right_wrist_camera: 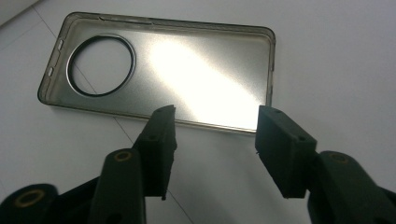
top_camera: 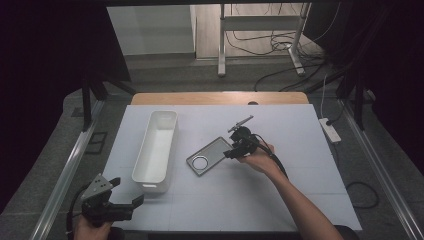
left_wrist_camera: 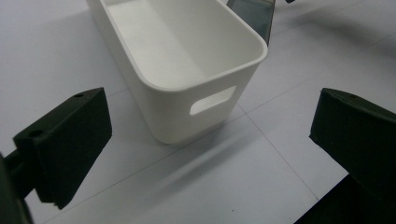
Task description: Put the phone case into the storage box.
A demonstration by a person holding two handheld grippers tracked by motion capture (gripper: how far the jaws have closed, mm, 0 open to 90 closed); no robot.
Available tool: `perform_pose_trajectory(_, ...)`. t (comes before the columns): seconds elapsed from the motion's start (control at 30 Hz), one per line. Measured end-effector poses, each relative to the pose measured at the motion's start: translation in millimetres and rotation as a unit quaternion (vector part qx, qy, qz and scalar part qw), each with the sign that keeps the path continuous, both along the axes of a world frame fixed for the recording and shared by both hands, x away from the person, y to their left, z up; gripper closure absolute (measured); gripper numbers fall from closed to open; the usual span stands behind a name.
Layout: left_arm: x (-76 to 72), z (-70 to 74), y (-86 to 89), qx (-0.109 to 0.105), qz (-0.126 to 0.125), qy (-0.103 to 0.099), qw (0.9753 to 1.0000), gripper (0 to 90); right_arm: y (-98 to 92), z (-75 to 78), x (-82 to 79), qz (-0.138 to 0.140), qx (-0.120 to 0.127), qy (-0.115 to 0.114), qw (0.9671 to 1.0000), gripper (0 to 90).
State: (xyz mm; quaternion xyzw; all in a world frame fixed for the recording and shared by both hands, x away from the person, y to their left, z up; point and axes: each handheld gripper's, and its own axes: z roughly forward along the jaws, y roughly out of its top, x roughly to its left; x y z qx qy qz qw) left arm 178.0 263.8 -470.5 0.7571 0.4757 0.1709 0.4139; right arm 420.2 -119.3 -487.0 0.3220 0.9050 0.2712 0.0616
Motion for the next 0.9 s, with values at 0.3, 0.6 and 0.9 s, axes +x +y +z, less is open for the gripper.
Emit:
perform_pose_trajectory(0.3, 0.3, -0.1, -0.1, 0.000, -0.001, 0.000, 1.0000, 0.0, 9.2, -5.2, 7.1, 0.010, -0.011, 0.002, 0.9999, 64.6)
perform_pose_trajectory(0.6, 0.3, -0.2, -0.2, 0.001, -0.001, 0.000, 1.0000, 0.0, 15.5, -6.7, 12.5, 0.020, -0.021, 0.003, 0.9996, 84.6)
perform_pose_trajectory(0.9, 0.3, -0.2, -0.2, 0.001, -0.001, 0.001, 1.0000, 0.0, 18.1, -13.4, 17.6, 0.019, -0.037, 0.007, 0.9991, 89.4)
